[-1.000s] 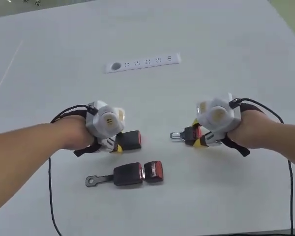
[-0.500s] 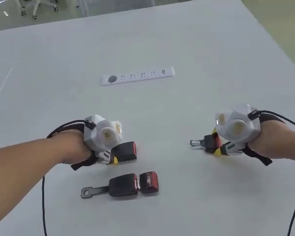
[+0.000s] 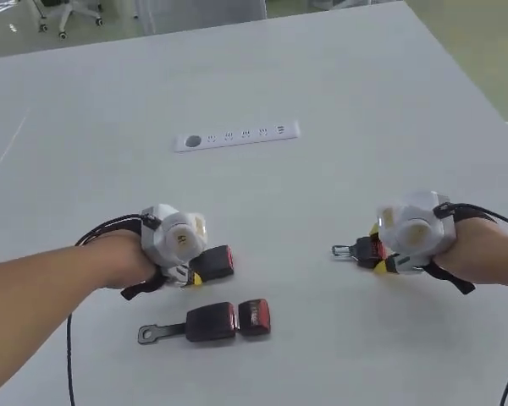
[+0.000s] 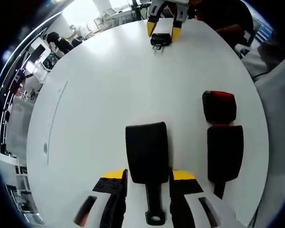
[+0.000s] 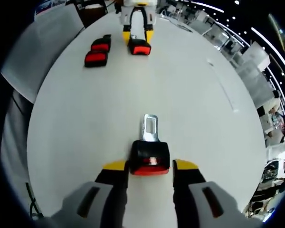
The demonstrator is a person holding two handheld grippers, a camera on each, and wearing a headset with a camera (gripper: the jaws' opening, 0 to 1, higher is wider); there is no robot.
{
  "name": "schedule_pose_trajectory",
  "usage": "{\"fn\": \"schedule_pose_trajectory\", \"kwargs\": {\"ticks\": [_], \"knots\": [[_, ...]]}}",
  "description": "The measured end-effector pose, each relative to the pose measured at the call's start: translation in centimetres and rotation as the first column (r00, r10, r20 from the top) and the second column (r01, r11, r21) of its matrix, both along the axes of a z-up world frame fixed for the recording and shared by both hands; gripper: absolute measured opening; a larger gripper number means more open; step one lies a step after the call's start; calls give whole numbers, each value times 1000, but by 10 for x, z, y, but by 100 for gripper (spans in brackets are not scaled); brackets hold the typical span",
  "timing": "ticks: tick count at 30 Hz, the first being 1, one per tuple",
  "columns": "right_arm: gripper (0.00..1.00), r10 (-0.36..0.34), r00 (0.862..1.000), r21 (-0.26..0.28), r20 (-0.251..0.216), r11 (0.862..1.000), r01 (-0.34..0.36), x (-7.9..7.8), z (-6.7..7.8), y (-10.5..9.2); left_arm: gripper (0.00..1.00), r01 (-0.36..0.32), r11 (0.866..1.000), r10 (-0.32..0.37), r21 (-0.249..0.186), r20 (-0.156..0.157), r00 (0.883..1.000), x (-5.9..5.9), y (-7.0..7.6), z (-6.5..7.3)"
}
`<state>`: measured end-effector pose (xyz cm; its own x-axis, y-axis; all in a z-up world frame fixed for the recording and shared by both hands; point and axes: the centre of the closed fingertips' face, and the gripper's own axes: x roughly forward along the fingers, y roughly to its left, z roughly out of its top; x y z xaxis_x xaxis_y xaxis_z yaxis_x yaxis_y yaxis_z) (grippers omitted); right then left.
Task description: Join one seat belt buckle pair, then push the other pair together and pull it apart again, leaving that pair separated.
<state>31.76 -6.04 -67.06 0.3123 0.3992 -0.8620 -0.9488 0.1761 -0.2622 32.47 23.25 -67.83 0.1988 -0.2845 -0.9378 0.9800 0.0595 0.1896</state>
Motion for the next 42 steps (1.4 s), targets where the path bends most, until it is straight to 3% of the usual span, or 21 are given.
{"fn": "schedule_pose_trajectory", "kwargs": {"ticks": [2,4,7,10,11,14,16,17,21,23,27,29,31,32,37,42], "knots": [[43,-41,999,38,-14,998,41,-4,4,-2,42,-4,1000,4,16,2,1000,-3,6,1],[45,-57,998,76,-7,995,58,-6,9,-1,46,-10,1000,10,14,24,1000,-3,11,6],[48,-66,998,94,-2,993,66,-19,20,-3,45,-66,996,69,-52,52,996,-5,14,19],[52,-132,991,180,8,975,129,-31,38,-2,47,-85,991,93,-99,79,993,-17,20,35],[53,-146,989,195,6,970,142,-31,37,-5,48,-104,987,115,-123,88,989,-19,21,39],[55,-151,989,276,-7,950,147,-49,49,2,50,-189,961,208,-200,81,975,-31,27,52],[58,-184,982,334,-38,924,186,-57,51,1,55,-246,936,279,-253,103,955,-37,33,64],[60,-193,981,356,-35,914,193,-63,56,2,56,-273,921,307,-279,85,948,-47,36,67],[69,-229,973,391,-40,892,226,-85,69,2,62,-330,886,372,-326,73,926,-71,47,77],[71,-223,974,395,-39,892,220,-92,72,2,68,-370,857,421,-359,71,905,-81,54,82],[74,-241,969,416,-56,877,242,-103,75,-2,76,-407,825,462,-392,52,885,-101,68,91],[77,-253,966,427,-56,868,253,-106,80,-2,80,-406,819,466,-406,59,883,-106,79,93],[81,-269,961,435,-62,860,269,-108,82,-2,84,-409,810,473,-420,57,879,-112,81,101],[82,-280,957,450,-72,847,281,-109,84,-1,87,-413,803,479,-430,54,876,-116,83,105],[90,-291,953,471,-81,832,293,-117,90,0,97,-454,767,519,-454,22,854,-128,93,109],[100,-318,946,471,-70,825,312,-120,93,-5,100,-459,762,521,-456,12,854,-135,98,108]]}}
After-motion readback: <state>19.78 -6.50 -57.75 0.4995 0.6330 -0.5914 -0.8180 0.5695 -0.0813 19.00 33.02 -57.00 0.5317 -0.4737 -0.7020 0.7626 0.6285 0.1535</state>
